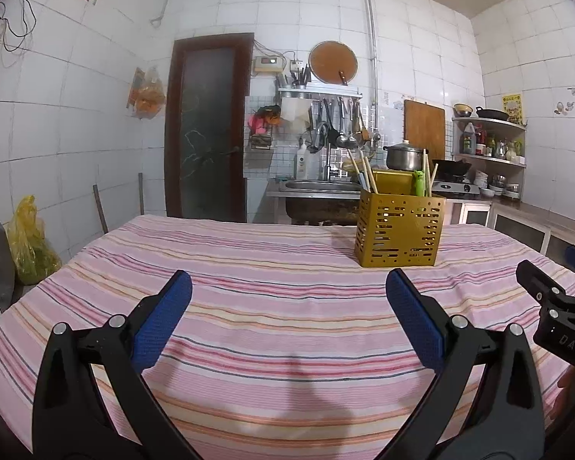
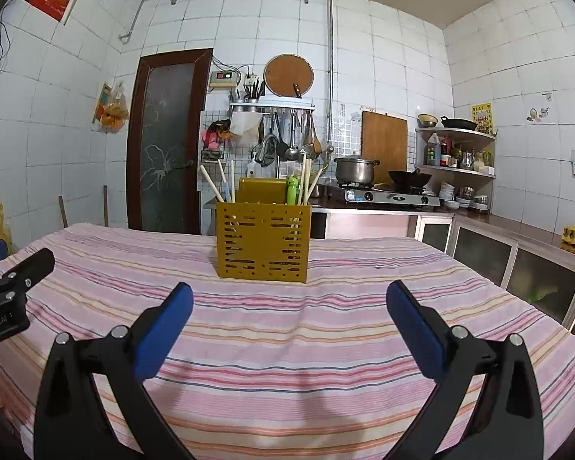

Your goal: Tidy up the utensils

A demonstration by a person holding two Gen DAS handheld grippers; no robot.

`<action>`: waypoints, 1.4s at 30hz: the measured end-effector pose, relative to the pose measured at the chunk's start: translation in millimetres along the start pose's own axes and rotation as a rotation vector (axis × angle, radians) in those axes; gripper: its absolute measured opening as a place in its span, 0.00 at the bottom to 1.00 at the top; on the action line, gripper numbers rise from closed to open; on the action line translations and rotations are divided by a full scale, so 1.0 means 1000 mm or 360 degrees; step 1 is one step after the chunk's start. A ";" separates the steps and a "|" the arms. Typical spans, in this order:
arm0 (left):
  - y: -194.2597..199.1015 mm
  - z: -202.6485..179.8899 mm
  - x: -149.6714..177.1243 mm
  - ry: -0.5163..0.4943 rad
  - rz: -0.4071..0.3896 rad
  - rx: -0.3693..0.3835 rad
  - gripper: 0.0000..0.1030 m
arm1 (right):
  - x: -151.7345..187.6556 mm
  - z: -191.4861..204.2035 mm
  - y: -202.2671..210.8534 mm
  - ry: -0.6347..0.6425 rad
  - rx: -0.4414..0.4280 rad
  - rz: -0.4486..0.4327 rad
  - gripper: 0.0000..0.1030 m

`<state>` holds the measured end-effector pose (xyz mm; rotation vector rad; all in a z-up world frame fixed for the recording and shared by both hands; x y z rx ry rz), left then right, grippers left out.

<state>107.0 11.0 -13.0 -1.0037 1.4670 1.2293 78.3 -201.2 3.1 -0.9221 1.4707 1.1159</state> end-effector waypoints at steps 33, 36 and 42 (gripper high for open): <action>0.006 -0.002 -0.001 -0.0001 -0.0026 0.0009 0.95 | -0.001 -0.002 0.003 -0.0010 0.0004 -0.0029 0.96; 0.006 -0.003 -0.001 -0.0012 -0.0031 0.0018 0.95 | -0.001 -0.002 0.003 -0.0010 0.0004 -0.0028 0.96; 0.006 -0.003 -0.001 -0.0012 -0.0033 0.0025 0.95 | -0.001 -0.003 0.003 -0.0009 0.0003 -0.0029 0.96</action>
Point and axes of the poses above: each gripper's, at about its wrist camera, not at the fingertips, and y roughly against the way its jaws point, z to its left, x to its underside, the point moved 6 cm from there along -y, roughly the way its jaws point, and after that the axes turned 7 degrees about x, right-handed, at the moved point
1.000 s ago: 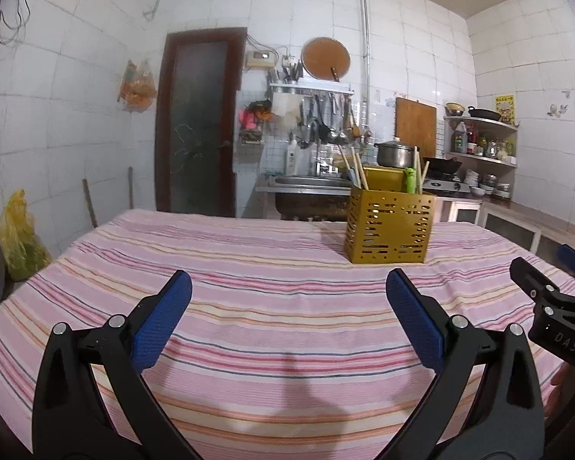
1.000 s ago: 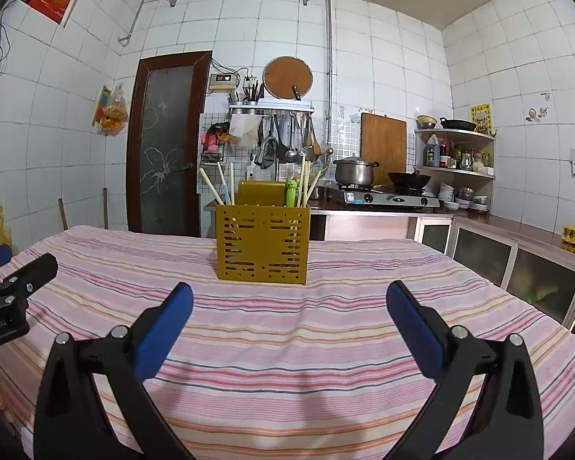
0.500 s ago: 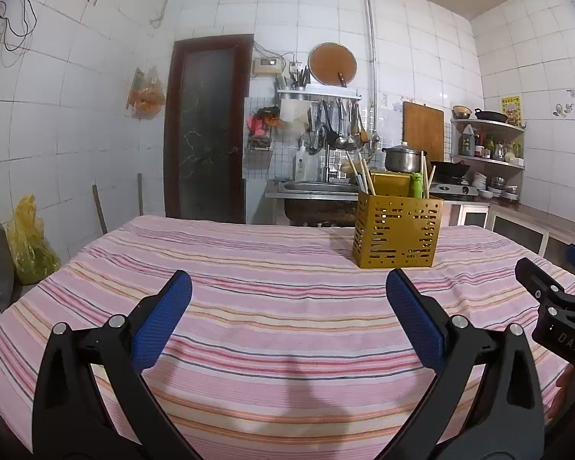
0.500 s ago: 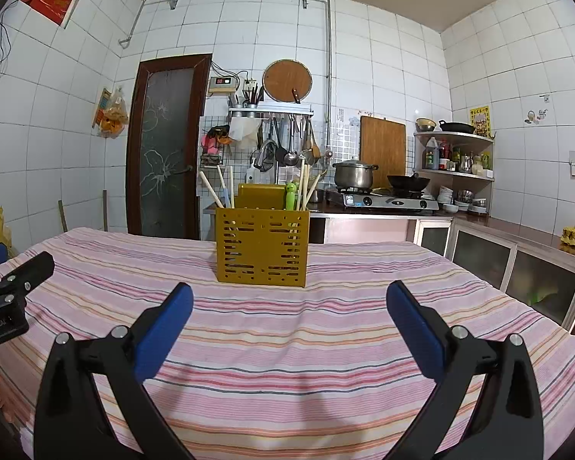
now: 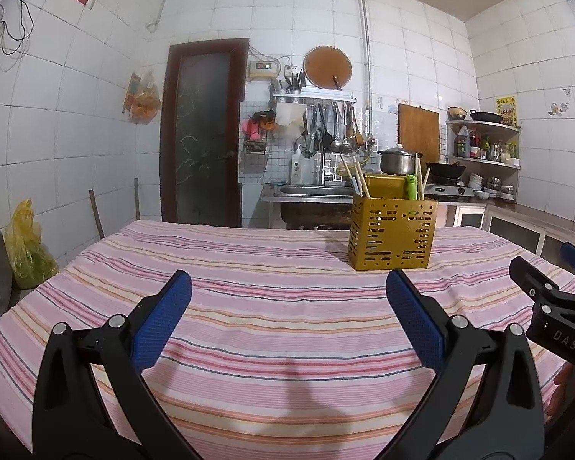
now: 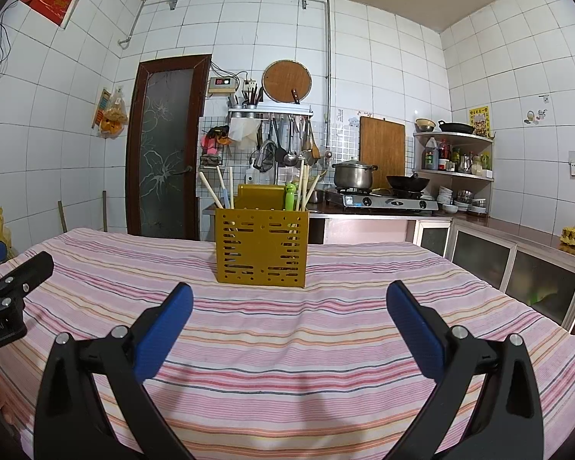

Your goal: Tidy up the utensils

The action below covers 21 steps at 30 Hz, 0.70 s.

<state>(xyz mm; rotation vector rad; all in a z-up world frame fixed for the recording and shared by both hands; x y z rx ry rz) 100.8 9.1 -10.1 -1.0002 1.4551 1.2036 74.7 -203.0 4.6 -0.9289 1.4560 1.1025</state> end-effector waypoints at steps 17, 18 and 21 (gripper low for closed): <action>0.001 0.000 0.000 0.0001 -0.0002 0.0007 0.95 | -0.001 -0.002 -0.001 -0.0003 0.0003 -0.0005 0.96; 0.001 0.000 0.000 0.0003 -0.0002 0.0008 0.95 | -0.001 -0.001 0.000 -0.0003 0.0002 -0.0004 0.96; 0.001 0.000 0.000 0.0001 -0.0003 0.0009 0.95 | -0.001 -0.002 0.000 -0.0003 0.0002 -0.0005 0.96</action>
Point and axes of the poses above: each gripper's, at about its wrist camera, not at the fingertips, and y roughly against the way its jaws point, z to its left, x to its underside, the point moved 6 cm from there along -y, roughly the way its jaws point, and after that the axes turned 7 degrees about x, right-handed, at the moved point
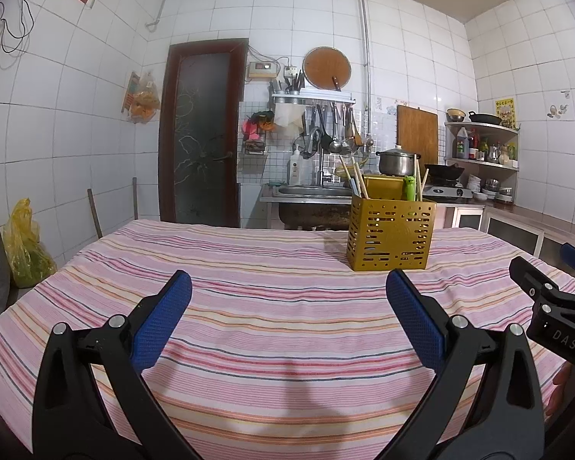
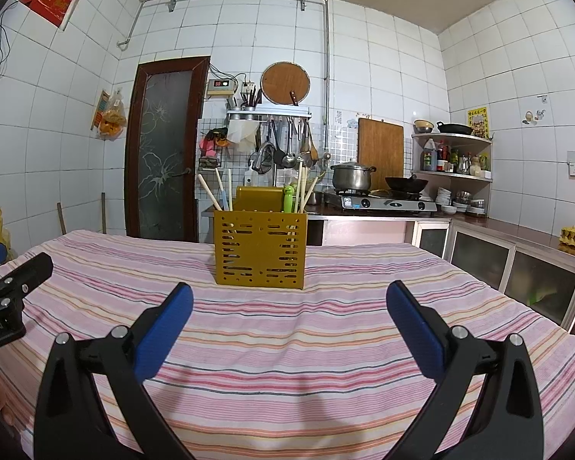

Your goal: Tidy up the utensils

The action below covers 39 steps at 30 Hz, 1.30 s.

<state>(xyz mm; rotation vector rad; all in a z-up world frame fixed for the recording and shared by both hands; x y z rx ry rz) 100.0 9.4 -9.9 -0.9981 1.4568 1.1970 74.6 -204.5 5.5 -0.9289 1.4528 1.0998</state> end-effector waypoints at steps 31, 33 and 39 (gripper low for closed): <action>0.001 -0.001 -0.002 -0.0003 -0.0019 0.0039 0.95 | 0.001 0.000 -0.001 -0.0002 0.0001 -0.0004 0.96; 0.001 -0.001 -0.002 0.0000 -0.0019 0.0040 0.95 | 0.001 0.000 -0.001 -0.0002 0.0001 -0.0004 0.96; 0.001 -0.002 -0.002 0.0000 -0.0022 0.0041 0.95 | 0.001 -0.001 -0.001 -0.0002 0.0001 -0.0005 0.96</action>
Point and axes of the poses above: each gripper's, at about its wrist camera, not at the fingertips, and y roughly against the way its jaws point, z to its left, x to its underside, the point moved 6 cm from there along -y, roughly the way its jaws point, and after that the axes turned 7 degrees about x, right-handed, at the moved point
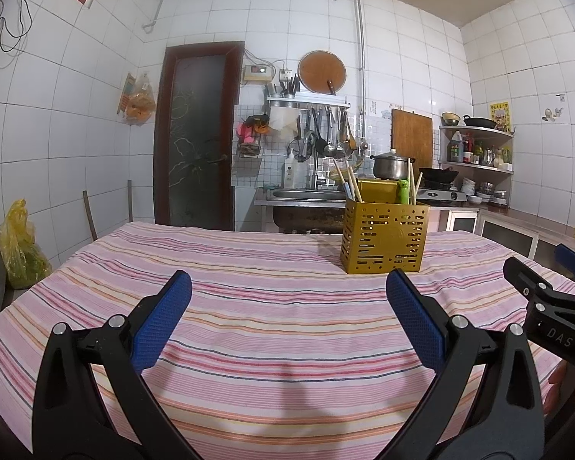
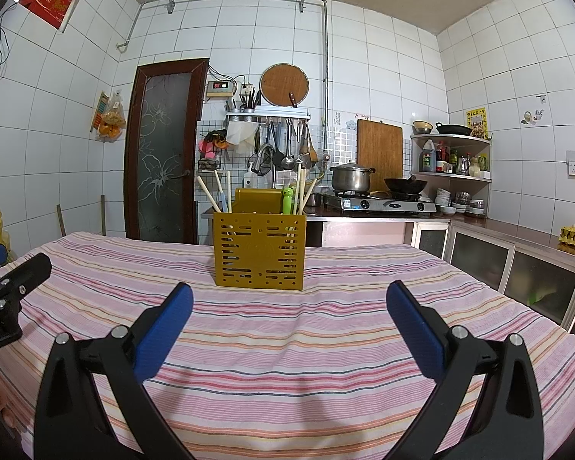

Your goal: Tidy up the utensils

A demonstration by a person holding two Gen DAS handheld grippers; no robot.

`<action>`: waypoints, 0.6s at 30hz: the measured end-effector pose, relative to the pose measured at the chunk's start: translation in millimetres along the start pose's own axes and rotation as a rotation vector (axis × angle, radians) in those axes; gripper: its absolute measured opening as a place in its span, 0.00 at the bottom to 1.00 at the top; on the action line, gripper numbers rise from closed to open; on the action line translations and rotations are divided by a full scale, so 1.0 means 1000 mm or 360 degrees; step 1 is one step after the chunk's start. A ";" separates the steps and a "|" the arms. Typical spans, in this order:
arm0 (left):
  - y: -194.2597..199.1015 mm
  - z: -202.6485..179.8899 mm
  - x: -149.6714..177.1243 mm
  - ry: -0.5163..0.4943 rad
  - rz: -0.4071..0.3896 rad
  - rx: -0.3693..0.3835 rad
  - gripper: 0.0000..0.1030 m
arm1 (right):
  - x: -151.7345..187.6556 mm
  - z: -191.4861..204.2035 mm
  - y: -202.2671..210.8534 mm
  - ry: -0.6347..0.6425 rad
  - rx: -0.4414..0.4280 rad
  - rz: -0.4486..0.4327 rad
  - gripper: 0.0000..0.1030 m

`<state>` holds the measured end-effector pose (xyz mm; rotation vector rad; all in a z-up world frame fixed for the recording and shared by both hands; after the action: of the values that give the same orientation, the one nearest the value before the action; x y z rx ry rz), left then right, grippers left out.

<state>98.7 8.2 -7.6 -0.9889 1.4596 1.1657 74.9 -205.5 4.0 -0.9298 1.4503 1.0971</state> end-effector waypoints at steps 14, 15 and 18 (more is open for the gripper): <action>-0.001 -0.003 0.000 -0.0009 -0.0001 0.0002 0.95 | 0.001 0.000 0.000 -0.0001 0.0000 0.0000 0.96; 0.000 -0.002 0.000 -0.0007 -0.0003 0.0002 0.95 | 0.001 0.000 0.000 -0.0002 0.0000 -0.0001 0.96; 0.000 -0.003 0.000 -0.0002 -0.0004 0.0002 0.95 | 0.001 0.000 0.000 -0.0002 0.0000 -0.0001 0.96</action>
<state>98.3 5.5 -7.1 -0.9889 1.4576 1.1632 74.9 -205.3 2.6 -0.9291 1.4490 1.0971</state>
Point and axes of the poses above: each gripper's, at about its wrist camera, not at the fingertips, and y roughly against the way its jaws point, z to its left, x to its underside, the point moved 6 cm from there along -y, roughly the way its jaws point, and after that the axes turned 7 degrees about x, right-handed, at the moved point
